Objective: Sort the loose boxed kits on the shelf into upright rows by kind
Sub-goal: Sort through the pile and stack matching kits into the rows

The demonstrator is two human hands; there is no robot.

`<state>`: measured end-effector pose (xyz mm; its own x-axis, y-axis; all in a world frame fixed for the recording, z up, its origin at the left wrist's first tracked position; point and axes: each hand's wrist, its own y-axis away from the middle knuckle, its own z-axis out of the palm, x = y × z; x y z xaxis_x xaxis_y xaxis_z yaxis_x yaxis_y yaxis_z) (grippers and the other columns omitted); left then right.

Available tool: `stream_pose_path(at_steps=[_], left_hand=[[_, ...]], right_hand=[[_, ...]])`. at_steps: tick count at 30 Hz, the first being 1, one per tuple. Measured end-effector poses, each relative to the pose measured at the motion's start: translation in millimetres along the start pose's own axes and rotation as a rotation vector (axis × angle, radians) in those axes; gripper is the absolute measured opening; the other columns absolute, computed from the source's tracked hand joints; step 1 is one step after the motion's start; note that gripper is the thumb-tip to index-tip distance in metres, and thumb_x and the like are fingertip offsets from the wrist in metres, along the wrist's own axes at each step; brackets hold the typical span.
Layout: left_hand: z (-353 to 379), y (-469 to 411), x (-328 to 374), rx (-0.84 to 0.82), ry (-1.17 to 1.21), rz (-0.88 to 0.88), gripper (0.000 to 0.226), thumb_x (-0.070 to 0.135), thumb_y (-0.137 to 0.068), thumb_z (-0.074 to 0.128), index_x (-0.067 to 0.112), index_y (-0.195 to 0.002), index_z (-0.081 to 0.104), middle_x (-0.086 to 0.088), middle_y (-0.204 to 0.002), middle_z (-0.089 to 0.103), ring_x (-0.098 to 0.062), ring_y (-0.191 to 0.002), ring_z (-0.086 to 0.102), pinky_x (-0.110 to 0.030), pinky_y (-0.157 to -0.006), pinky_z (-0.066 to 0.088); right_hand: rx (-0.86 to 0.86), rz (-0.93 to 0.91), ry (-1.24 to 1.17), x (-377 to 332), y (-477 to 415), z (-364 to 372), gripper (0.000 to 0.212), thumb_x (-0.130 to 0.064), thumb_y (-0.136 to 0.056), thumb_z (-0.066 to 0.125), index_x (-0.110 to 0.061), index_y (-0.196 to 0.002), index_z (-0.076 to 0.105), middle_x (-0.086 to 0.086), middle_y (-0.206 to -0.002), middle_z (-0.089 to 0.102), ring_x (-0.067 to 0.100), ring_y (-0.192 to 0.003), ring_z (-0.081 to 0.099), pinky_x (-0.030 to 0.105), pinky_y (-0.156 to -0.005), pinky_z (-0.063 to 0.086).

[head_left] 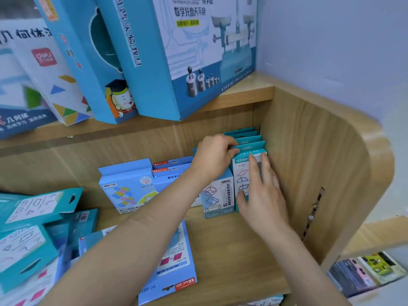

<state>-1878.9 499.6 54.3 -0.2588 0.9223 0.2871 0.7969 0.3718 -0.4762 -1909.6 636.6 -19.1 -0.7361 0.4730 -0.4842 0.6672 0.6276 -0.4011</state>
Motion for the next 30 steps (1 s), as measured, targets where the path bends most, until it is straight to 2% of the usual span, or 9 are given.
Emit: stream_pose_path(at_steps=[3, 7, 12, 21, 23, 25, 27, 29, 30], left_hand=[[-2, 1, -4, -0.030, 0.033, -0.011, 0.027, 0.024, -0.087, 0.065, 0.017, -0.113, 0.066, -0.003, -0.101, 0.066, -0.019, -0.090, 0.059, -0.035, -0.083, 0.048], [-13, 16, -13, -0.005, 0.074, 0.008, 0.040, 0.027, -0.081, 0.072, 0.020, -0.119, 0.060, 0.003, -0.097, 0.059, -0.009, -0.077, 0.050, -0.029, -0.078, 0.048], [-37, 43, -30, -0.056, -0.013, 0.009, 0.023, 0.033, -0.078, 0.074, 0.024, -0.098, 0.066, 0.010, -0.084, 0.053, -0.008, -0.070, 0.049, -0.030, -0.071, 0.049], [-83, 107, -44, -0.224, -0.097, -0.163, 0.008, 0.034, -0.085, 0.066, 0.032, -0.093, 0.068, 0.014, -0.091, 0.065, -0.007, -0.079, 0.058, -0.028, -0.074, 0.047], [-99, 128, -52, -0.232, -0.104, -0.214, 0.006, 0.030, -0.086, 0.064, 0.031, -0.089, 0.068, 0.014, -0.088, 0.067, -0.007, -0.078, 0.059, -0.030, -0.075, 0.049], [-113, 153, -63, -0.149, -0.125, -0.272, 0.007, 0.025, -0.086, 0.065, 0.028, -0.087, 0.071, 0.013, -0.082, 0.069, -0.007, -0.071, 0.060, -0.030, -0.073, 0.050], [-124, 177, -72, -0.048, -0.132, -0.353, 0.007, 0.024, -0.084, 0.067, 0.028, -0.086, 0.073, 0.012, -0.078, 0.070, -0.007, -0.069, 0.061, -0.028, -0.072, 0.050], [-131, 200, -81, -0.031, -0.117, -0.404, 0.012, 0.029, -0.080, 0.072, 0.028, -0.092, 0.072, 0.013, -0.085, 0.070, -0.006, -0.079, 0.062, -0.027, -0.077, 0.049], [-132, 211, -85, -0.074, -0.116, -0.416, 0.025, 0.036, -0.077, 0.074, 0.029, -0.101, 0.070, 0.012, -0.096, 0.068, -0.007, -0.091, 0.061, -0.027, -0.083, 0.048]], right_hand=[[0.008, -0.009, -0.015, 0, 3, -3, 0.080, -0.024, -0.087, 0.058, -0.019, -0.150, 0.010, 0.005, -0.159, 0.001, 0.027, -0.141, 0.021, 0.033, -0.107, 0.033], [0.047, -0.031, -0.056, 0, 6, -8, 0.080, -0.020, -0.084, 0.061, -0.020, -0.150, 0.015, 0.006, -0.159, 0.007, 0.028, -0.139, 0.026, 0.035, -0.107, 0.033], [0.049, -0.022, -0.066, 3, 8, -10, 0.079, -0.020, -0.084, 0.061, -0.021, -0.149, 0.017, 0.006, -0.158, 0.007, 0.028, -0.139, 0.025, 0.036, -0.108, 0.032], [0.049, -0.054, -0.144, -6, 25, -18, 0.067, -0.018, -0.086, 0.061, -0.023, -0.145, 0.028, 0.002, -0.156, 0.018, 0.024, -0.138, 0.027, 0.038, -0.106, 0.035], [0.035, -0.064, -0.202, -12, 33, -16, 0.062, -0.017, -0.087, 0.061, -0.023, -0.142, 0.034, 0.000, -0.152, 0.026, 0.020, -0.136, 0.031, 0.033, -0.105, 0.033], [0.020, -0.104, -0.287, -21, 41, -9, 0.055, -0.014, -0.085, 0.061, -0.021, -0.137, 0.044, -0.002, -0.143, 0.038, 0.016, -0.131, 0.037, 0.029, -0.104, 0.032], [-0.024, -0.126, -0.391, -33, 51, 2, 0.050, -0.008, -0.082, 0.062, -0.021, -0.129, 0.052, -0.009, -0.130, 0.046, 0.012, -0.123, 0.044, 0.032, -0.103, 0.038], [-0.096, -0.134, -0.480, -44, 61, 15, 0.047, -0.005, -0.080, 0.064, -0.022, -0.123, 0.058, -0.014, -0.121, 0.048, 0.008, -0.116, 0.048, 0.038, -0.100, 0.044], [-0.137, -0.151, -0.510, -49, 65, 21, 0.045, -0.005, -0.080, 0.064, -0.023, -0.121, 0.060, -0.015, -0.120, 0.049, 0.007, -0.115, 0.049, 0.040, -0.099, 0.046]])
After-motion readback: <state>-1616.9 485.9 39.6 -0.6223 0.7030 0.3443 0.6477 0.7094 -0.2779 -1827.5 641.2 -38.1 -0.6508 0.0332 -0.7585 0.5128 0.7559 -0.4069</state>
